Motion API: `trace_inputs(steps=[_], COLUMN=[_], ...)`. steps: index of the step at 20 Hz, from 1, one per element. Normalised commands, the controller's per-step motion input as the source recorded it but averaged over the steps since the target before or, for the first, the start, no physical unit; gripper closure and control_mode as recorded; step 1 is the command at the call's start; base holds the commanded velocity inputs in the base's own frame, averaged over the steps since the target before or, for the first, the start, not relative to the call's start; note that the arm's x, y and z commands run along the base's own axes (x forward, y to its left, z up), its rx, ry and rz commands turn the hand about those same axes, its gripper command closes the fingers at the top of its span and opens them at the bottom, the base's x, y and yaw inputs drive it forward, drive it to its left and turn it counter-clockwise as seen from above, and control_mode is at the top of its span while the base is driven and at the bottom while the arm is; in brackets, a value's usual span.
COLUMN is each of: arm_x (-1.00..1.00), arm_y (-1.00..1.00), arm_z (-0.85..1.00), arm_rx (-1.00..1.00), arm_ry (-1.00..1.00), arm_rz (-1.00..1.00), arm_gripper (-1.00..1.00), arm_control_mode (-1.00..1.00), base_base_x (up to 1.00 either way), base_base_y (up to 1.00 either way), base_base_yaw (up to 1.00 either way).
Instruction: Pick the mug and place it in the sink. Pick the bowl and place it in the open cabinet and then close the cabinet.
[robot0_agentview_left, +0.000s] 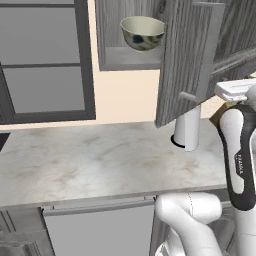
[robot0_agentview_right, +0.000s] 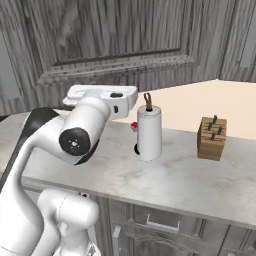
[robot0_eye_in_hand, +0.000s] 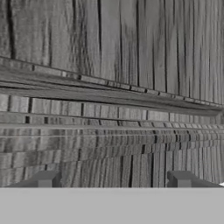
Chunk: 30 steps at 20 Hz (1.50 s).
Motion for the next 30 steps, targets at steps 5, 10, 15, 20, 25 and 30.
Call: trace_inputs(steps=[5,10,15,20,25,30], arm_x=[0.23,0.32,0.35,0.44,0.45,0.50], arm_y=[0.38,0.35,0.28,0.11,0.00,0.00], arm_z=[0.18,0.13,0.18,0.07,0.00,-0.01], arm_rx=[0.00,0.00,0.00,0.00,0.00,0.00], arm_ry=[0.21,0.21,0.15,0.08,0.00,0.00], arm_rz=[-0.16,-0.15,-0.13,-0.08,-0.02,-0.01], arm_gripper=[-1.00,-1.00,-1.00,-1.00,-1.00,-1.00], arm_control_mode=[-1.00,-1.00,-1.00,-1.00,-1.00,-1.00], base_base_x=[0.00,0.00,0.00,0.00,0.00,0.00], base_base_y=[0.00,0.00,0.00,0.00,0.00,0.00], base_base_yaw=[0.00,0.00,0.00,0.00,0.00,0.00])
